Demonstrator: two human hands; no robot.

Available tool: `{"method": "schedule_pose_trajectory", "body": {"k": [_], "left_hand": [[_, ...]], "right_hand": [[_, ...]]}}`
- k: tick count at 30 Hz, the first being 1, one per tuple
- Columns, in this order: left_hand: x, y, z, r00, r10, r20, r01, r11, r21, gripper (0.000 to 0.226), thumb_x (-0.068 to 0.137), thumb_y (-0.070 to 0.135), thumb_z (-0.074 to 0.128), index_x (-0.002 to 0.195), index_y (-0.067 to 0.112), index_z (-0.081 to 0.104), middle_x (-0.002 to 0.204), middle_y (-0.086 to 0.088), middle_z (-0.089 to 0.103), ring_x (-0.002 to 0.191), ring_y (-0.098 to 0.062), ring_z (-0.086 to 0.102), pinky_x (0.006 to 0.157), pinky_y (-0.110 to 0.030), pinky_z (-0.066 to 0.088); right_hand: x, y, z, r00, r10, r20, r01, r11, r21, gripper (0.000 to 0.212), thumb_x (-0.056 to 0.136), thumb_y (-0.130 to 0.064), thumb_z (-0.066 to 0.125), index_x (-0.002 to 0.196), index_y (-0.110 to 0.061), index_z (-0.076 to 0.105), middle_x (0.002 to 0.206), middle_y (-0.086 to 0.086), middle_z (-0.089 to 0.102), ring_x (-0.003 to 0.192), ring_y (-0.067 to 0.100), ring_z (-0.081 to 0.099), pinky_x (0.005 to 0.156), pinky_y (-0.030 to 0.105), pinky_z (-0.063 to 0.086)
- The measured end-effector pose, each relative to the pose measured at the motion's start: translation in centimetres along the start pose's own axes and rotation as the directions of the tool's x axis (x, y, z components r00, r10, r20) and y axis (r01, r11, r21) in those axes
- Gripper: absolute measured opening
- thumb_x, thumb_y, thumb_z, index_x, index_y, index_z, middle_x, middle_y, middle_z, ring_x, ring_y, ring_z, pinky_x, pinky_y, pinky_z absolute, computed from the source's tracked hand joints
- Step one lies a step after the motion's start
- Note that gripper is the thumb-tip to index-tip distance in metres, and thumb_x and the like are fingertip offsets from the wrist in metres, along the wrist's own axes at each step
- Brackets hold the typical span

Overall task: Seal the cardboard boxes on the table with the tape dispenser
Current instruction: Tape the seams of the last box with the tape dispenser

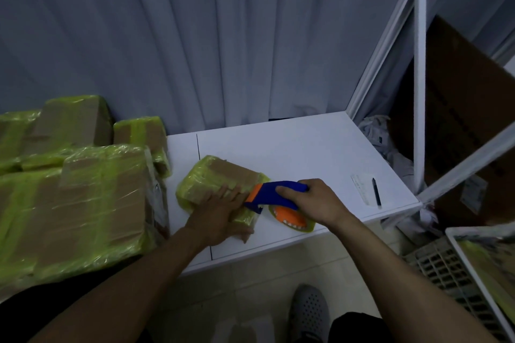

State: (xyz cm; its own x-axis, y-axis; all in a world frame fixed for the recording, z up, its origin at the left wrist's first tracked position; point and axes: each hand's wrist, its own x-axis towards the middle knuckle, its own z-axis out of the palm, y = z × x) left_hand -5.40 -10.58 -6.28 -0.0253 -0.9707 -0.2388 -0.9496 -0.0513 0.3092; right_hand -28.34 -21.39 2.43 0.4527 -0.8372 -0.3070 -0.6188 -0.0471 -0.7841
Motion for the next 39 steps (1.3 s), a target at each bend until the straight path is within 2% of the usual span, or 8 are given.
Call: {"method": "schedule_pose_trajectory", "body": {"k": [7, 14, 20, 24, 26, 31, 35, 39], "left_hand": [[0.5, 0.2, 0.4, 1.000, -0.006, -0.019, 0.007, 0.999, 0.032, 0.102, 0.070, 0.093, 0.014, 0.156, 0.041, 0.001, 0.166, 0.010, 0.001, 0.153, -0.021, -0.002, 0.121, -0.050, 0.001], [0.6, 0.0, 0.5, 0.999, -0.004, -0.039, 0.007, 0.998, 0.067, 0.118, 0.058, 0.099, -0.011, 0.158, 0.037, 0.004, 0.166, 0.007, 0.004, 0.153, -0.022, 0.003, 0.122, -0.050, 0.011], [1.2, 0.0, 0.6, 1.000, -0.010, -0.018, 0.013, 0.986, 0.166, 0.089, 0.091, 0.071, 0.042, 0.157, 0.035, -0.005, 0.167, 0.003, -0.001, 0.153, -0.028, 0.001, 0.121, -0.056, 0.011], [1.1, 1.0, 0.6, 0.994, 0.105, -0.021, -0.100, 0.982, 0.159, 0.089, 0.096, 0.058, 0.047, 0.150, 0.042, -0.022, 0.163, 0.004, -0.014, 0.150, -0.035, -0.011, 0.117, -0.064, -0.005], [1.1, 1.7, 0.4, 0.993, 0.120, -0.009, -0.118, 0.984, 0.133, 0.087, 0.098, 0.048, 0.052, 0.154, 0.033, -0.013, 0.161, 0.005, -0.015, 0.144, -0.030, -0.021, 0.112, -0.062, -0.016], [1.2, 2.3, -0.3, 0.995, 0.103, 0.018, -0.105, 0.985, 0.141, 0.083, 0.100, 0.049, 0.049, 0.157, 0.028, -0.007, 0.162, 0.008, -0.013, 0.145, -0.020, -0.020, 0.113, -0.056, -0.011], [1.3, 2.4, -0.8, 0.996, 0.064, 0.055, -0.070, 0.990, 0.122, 0.079, 0.099, 0.055, 0.045, 0.156, 0.037, -0.007, 0.165, 0.010, -0.009, 0.150, -0.022, -0.011, 0.113, -0.068, 0.000], [1.1, 2.4, -1.7, 0.993, 0.059, 0.100, -0.075, 0.983, 0.167, 0.079, 0.099, 0.056, 0.044, 0.157, 0.035, -0.006, 0.166, 0.009, -0.006, 0.152, -0.025, -0.004, 0.117, -0.059, 0.015]], "right_hand": [[-1.3, -0.3, -2.0, 1.000, 0.006, 0.006, -0.006, 0.999, 0.044, 0.042, 0.089, -0.051, 0.074, 0.090, -0.009, 0.078, 0.082, 0.004, 0.078, 0.078, 0.018, 0.075, 0.078, 0.036, 0.058], [-2.7, 1.1, -4.2, 0.998, 0.024, -0.053, -0.018, 0.994, 0.109, 0.039, 0.089, -0.044, 0.075, 0.086, -0.006, 0.078, 0.075, 0.003, 0.077, 0.070, 0.013, 0.073, 0.058, 0.017, 0.049], [-3.4, 3.0, -4.2, 0.996, 0.088, -0.029, -0.083, 0.987, 0.140, 0.035, 0.090, -0.042, 0.075, 0.088, -0.008, 0.079, 0.078, 0.002, 0.078, 0.071, 0.011, 0.073, 0.059, 0.017, 0.049], [-3.1, 3.8, -4.1, 0.986, 0.158, 0.061, -0.164, 0.981, 0.109, 0.035, 0.089, -0.038, 0.075, 0.088, -0.003, 0.076, 0.076, 0.004, 0.075, 0.068, 0.013, 0.069, 0.065, 0.025, 0.048], [-2.9, 3.9, -4.3, 0.978, 0.189, 0.090, -0.196, 0.977, 0.080, 0.035, 0.090, -0.035, 0.073, 0.092, 0.000, 0.076, 0.076, 0.005, 0.074, 0.067, 0.014, 0.068, 0.066, 0.026, 0.047], [-2.5, 3.8, -4.1, 0.959, 0.245, 0.141, -0.258, 0.963, 0.082, 0.049, 0.086, -0.045, 0.066, 0.104, 0.000, 0.075, 0.086, 0.011, 0.077, 0.073, 0.017, 0.067, 0.072, 0.030, 0.047], [-2.4, 3.8, -4.3, 0.956, 0.262, 0.130, -0.278, 0.953, 0.123, 0.058, 0.081, -0.064, 0.075, 0.094, -0.008, 0.077, 0.076, 0.001, 0.077, 0.070, 0.014, 0.070, 0.068, 0.024, 0.050], [-2.7, 3.7, -4.6, 0.937, 0.303, 0.174, -0.336, 0.918, 0.213, 0.052, 0.081, -0.055, 0.080, 0.099, -0.006, 0.074, 0.076, 0.003, 0.077, 0.067, 0.015, 0.070, 0.064, 0.026, 0.053]]}}
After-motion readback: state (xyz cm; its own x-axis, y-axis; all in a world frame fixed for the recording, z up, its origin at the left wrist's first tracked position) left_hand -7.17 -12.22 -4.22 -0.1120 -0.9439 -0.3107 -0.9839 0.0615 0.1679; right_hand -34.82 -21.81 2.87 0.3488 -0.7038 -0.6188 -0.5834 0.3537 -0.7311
